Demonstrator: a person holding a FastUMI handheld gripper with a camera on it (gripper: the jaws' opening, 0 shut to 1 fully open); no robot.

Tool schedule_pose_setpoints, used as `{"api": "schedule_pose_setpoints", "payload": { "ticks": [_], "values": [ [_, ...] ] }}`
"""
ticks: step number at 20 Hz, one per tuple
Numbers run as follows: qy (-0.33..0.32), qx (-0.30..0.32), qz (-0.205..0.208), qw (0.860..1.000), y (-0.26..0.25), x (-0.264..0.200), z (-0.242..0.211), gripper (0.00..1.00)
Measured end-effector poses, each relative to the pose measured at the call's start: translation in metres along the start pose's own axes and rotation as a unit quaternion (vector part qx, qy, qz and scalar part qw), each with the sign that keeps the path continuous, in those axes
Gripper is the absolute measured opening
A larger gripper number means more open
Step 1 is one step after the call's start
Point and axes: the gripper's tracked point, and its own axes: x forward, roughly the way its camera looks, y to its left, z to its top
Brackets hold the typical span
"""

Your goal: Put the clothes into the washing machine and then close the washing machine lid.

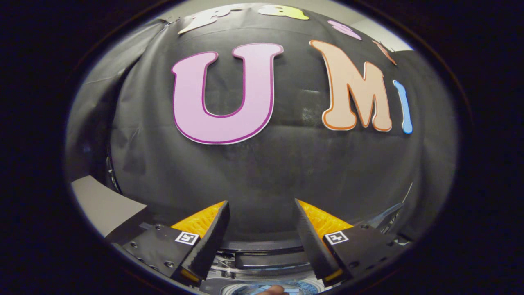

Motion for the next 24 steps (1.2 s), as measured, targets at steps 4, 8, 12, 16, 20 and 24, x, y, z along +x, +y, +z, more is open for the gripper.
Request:
{"api": "schedule_pose_setpoints", "payload": {
  "ticks": [4,8,12,16,20,24],
  "values": [
    [-0.005,0.001,-0.001,1.0,0.0003,-0.003,0.0008,0.96],
    [-0.008,0.002,-0.001,1.0,0.0002,-0.005,0.0005,0.96],
    [-0.013,0.005,-0.005,1.0,0.0002,-0.0077,0.0018,0.96],
    [-0.016,0.003,-0.007,1.0,0.0006,-0.0086,0.0014,0.96],
    [-0.027,0.005,-0.007,1.0,0.0009,-0.0089,0.0027,0.96],
    [-0.031,0.004,-0.007,0.999,0.0011,-0.0085,0.001,0.96]
  ]
}}
